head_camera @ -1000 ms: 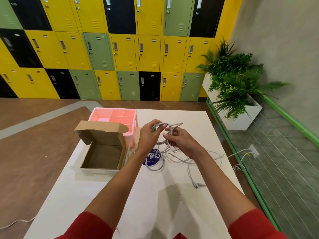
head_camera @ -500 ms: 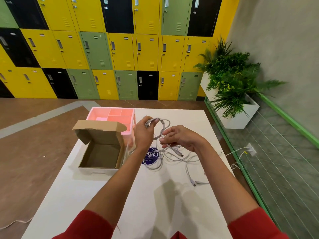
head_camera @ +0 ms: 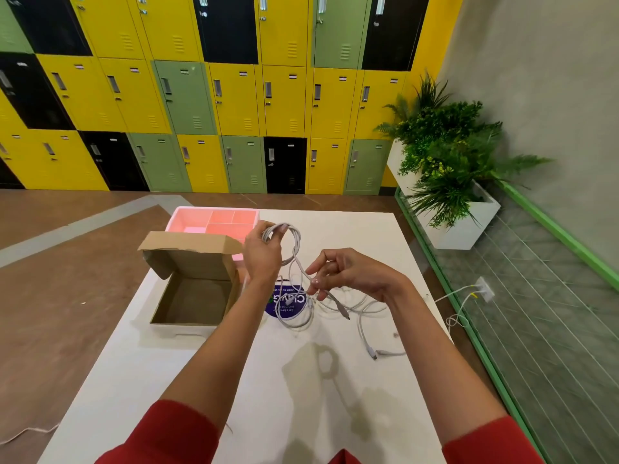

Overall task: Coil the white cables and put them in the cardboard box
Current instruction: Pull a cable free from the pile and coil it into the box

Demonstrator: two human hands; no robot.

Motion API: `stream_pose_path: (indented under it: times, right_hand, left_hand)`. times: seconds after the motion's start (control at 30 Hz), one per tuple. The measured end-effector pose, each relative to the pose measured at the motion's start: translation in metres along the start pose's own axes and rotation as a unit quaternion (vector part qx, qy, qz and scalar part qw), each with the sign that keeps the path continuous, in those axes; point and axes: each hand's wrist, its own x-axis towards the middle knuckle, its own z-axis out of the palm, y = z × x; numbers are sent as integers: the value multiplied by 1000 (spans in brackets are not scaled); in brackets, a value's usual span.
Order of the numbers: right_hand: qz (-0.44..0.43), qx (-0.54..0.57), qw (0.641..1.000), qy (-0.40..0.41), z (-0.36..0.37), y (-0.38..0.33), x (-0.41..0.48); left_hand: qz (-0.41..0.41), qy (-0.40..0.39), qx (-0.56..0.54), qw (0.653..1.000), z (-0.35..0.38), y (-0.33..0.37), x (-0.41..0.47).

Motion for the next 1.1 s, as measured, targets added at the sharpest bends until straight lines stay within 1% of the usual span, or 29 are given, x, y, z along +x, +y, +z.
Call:
stream_pose_path:
  times: [0.1, 0.23, 0.3, 0.4, 0.5, 0.57, 0.67, 0.77, 0.83, 0.93, 1.03, 1.1]
  right_hand:
    - [4, -2, 1000, 5, -4, 2, 0]
    - [21, -19, 1000, 3, -6, 16, -1]
    - [27, -63, 998, 3, -6, 22, -1]
    - [36, -142, 989, 23, -2, 26, 0]
    - [47, -175, 982, 48, 1, 25, 1]
    - [67, -174, 981, 45, 2, 24, 3]
    - [90, -141, 985, 43, 5, 22, 4]
    - [76, -124, 988, 42, 10, 21, 4]
    - [61, -130, 988, 60, 13, 21, 4]
    - [20, -173, 979, 101, 15, 22, 5]
    - [-13, -183, 976, 114, 16, 20, 6]
    - [-33, -218, 967, 125, 14, 19, 8]
  left_hand:
    - [-14, 4, -23, 1000, 3, 4, 2]
    - [-42, -14, -77, 996, 8, 5, 0]
    - [-45, -26, -90, 995, 10, 5, -2]
    - [-28, -43, -81, 995, 12, 7, -7]
    - [-4, -49, -74, 996, 13, 11, -13]
    - [0, -47, -78, 996, 14, 13, -15]
    - [-38, -60, -112, 991, 16, 12, -17]
    - [-73, -62, -149, 984, 14, 9, -20]
    - [-83, -48, -155, 983, 12, 8, -22]
    - [-100, -20, -164, 981, 12, 12, -24]
    - [-115, 7, -153, 981, 10, 17, -22]
    - [-128, 10, -148, 981, 10, 18, -19]
